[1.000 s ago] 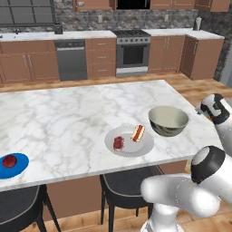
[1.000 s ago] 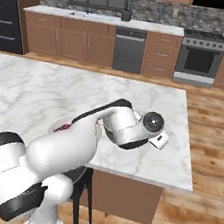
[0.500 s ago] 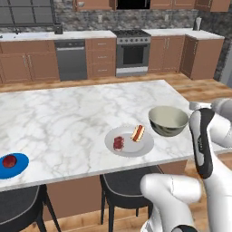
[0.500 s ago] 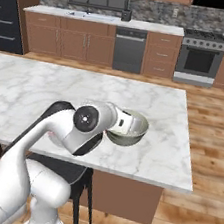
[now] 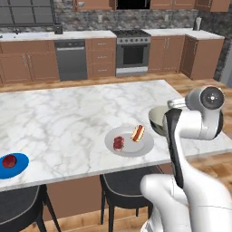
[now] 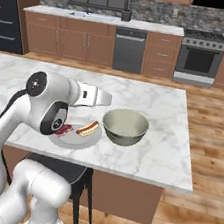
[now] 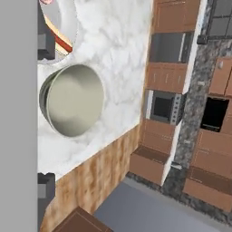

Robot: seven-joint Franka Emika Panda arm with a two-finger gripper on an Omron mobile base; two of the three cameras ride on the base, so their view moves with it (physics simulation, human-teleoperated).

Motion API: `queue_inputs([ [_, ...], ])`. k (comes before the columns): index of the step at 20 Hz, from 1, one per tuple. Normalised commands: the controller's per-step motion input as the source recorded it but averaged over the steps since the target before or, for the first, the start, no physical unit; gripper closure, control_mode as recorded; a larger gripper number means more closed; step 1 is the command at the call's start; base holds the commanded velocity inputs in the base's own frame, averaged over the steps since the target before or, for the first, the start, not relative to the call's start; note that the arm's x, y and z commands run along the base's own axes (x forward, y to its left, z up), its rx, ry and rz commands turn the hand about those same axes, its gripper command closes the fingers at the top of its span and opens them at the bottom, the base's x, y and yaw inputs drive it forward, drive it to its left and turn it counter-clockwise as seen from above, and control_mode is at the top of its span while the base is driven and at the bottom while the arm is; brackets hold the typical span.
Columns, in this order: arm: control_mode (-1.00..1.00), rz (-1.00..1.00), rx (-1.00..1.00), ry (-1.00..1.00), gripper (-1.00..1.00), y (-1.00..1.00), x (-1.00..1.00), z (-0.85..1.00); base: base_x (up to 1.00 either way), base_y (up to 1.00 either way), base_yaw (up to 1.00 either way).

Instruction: Take the smaller bowl and place it next to the appetizer plate on the dining counter , and place the larger bowl next to the plate with cooked food.

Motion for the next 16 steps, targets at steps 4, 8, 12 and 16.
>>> queue_inputs([
  [4, -1.00, 0.00, -0.05, 0.22, -1.00, 0.12, -0.31, -0.31, 0.00, 0.00, 0.00],
  [8, 1.00, 0.00, 0.00, 0.00, -1.00, 0.00, 0.00, 0.00, -0.60, -0.03, 0.07],
  [12, 1.00, 0.00, 0.00, 0.00, -1.00, 0.00, 0.00, 0.00, -0.91, -0.76, 0.02],
  [16, 1.00, 0.00, 0.00, 0.00, -1.00, 0.00, 0.00, 0.00, -0.18, -1.00, 0.02],
])
